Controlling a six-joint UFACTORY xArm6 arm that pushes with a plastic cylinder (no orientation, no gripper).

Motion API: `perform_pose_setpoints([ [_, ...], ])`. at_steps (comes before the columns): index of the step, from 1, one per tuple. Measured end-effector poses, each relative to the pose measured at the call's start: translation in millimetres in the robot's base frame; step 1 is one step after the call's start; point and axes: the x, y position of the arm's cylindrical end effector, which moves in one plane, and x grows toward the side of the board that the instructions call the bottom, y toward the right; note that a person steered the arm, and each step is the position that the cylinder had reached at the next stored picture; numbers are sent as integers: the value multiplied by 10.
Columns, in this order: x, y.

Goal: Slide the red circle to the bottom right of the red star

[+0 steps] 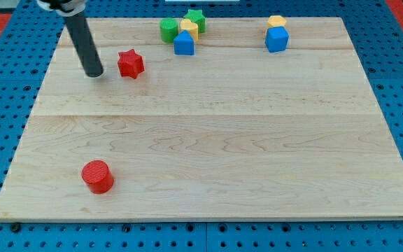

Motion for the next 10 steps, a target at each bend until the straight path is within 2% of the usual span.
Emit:
perform_pose_setpoints([
  [1, -130, 822],
  [2, -181, 1151],
  [3, 117, 1130],
  [5, 2175, 989],
  [6, 2455, 383],
  [7, 2024, -95],
  [8, 1547, -165],
  [9, 1779, -361],
  [10, 1502, -774],
])
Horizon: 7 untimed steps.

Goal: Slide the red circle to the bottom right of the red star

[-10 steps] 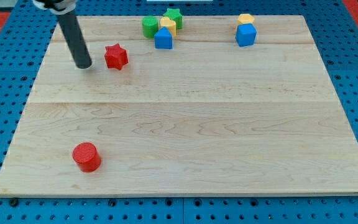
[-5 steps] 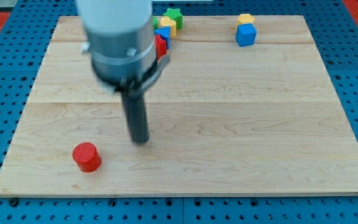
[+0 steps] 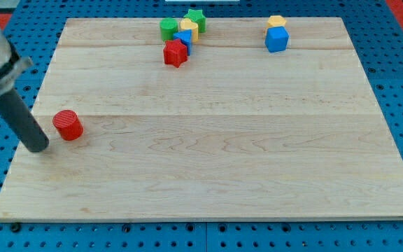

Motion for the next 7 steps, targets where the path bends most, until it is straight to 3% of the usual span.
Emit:
perform_pose_setpoints([
  [2, -529, 990],
  [4, -782, 1666],
  [7, -630, 2197],
])
